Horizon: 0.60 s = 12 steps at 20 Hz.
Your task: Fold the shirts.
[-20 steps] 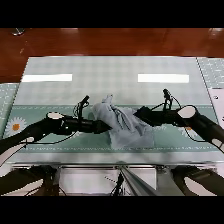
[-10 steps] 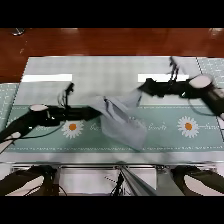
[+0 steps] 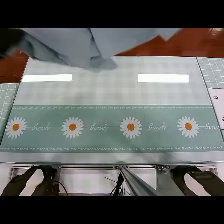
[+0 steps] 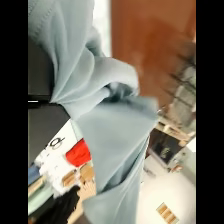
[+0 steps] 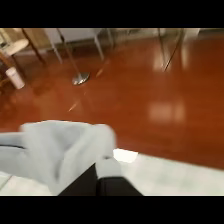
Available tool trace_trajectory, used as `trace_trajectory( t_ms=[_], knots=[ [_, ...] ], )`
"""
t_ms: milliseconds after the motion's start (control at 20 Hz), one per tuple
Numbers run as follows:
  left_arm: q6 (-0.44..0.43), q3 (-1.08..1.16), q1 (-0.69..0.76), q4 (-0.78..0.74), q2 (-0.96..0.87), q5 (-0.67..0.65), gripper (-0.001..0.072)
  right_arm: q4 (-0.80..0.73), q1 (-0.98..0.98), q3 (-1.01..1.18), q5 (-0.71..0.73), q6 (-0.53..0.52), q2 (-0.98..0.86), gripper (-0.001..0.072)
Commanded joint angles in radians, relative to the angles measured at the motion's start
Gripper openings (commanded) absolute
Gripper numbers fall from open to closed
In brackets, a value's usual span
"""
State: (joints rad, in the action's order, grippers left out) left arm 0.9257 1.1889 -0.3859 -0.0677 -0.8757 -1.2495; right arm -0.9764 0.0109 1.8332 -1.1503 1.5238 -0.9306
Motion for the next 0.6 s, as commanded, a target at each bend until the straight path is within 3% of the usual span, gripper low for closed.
trace_trajectory(
  t_ms=[0,300,550],
  knots=[
    [0.112,0.231,-0.076,-0.116,0.071,-0.052,0.0018,-0.172,0.005,0.072,-0.125,0.039,0.199,0.0026],
    [0.289,0.395,0.109,-0.827,0.156,-0.064,0.0019,-0.45,0.005,0.072,-0.435,0.16,0.422,0.0026],
    [0.464,0.394,0.333,-1.448,0.316,-0.064,0.0019,-0.554,0.005,0.064,-0.677,0.215,0.46,0.0026]
  ],
)
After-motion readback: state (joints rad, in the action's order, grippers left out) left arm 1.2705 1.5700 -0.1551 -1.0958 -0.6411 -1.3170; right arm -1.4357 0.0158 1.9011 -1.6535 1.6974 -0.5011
